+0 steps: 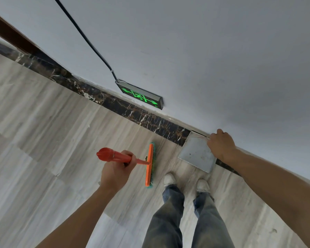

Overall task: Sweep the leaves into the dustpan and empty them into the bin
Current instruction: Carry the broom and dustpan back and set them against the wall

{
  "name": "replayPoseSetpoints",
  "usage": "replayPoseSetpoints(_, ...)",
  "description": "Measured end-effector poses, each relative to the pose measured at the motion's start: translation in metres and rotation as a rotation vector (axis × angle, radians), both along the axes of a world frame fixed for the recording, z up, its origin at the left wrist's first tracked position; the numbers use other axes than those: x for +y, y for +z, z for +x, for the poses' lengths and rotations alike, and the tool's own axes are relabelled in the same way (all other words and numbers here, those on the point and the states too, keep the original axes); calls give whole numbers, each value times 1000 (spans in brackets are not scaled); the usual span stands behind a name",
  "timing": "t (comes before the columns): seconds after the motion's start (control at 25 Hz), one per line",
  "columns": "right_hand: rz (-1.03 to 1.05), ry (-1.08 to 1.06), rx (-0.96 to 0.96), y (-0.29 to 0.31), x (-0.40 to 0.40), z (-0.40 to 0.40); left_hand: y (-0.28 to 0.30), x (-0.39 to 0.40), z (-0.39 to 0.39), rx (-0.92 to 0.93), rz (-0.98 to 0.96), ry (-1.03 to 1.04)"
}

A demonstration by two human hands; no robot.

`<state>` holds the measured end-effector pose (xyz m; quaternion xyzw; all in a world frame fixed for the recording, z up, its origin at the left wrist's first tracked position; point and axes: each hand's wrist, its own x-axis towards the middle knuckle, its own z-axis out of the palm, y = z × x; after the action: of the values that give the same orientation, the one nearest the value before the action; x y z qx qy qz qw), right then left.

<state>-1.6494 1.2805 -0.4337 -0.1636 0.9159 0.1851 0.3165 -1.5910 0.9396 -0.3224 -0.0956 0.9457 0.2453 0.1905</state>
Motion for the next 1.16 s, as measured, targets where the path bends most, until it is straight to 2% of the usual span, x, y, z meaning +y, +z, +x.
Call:
replayPoseSetpoints(0.4,106,51,68,6,5,-23,-5,2,-2,14,9,-66)
replayPoseSetpoints(0.64,-3,2,124,5,15,-11,0,6,-6,7,32,-117)
replayPoseSetpoints(0.84,-182,-203,139,4,23,-3,16,7,-10,-4,84,-174)
replayPoseSetpoints(0.96,-323,-503,99,14,21,15,28,14,-18,-17,100,-199)
replayPoseSetpoints(1.12,-413,-747,221,30,1,60,44,38,-34,-176,164,-254)
replayPoseSetpoints(1.16,-458,-791,192,34,-5,71,46,46,-37,-210,178,-297)
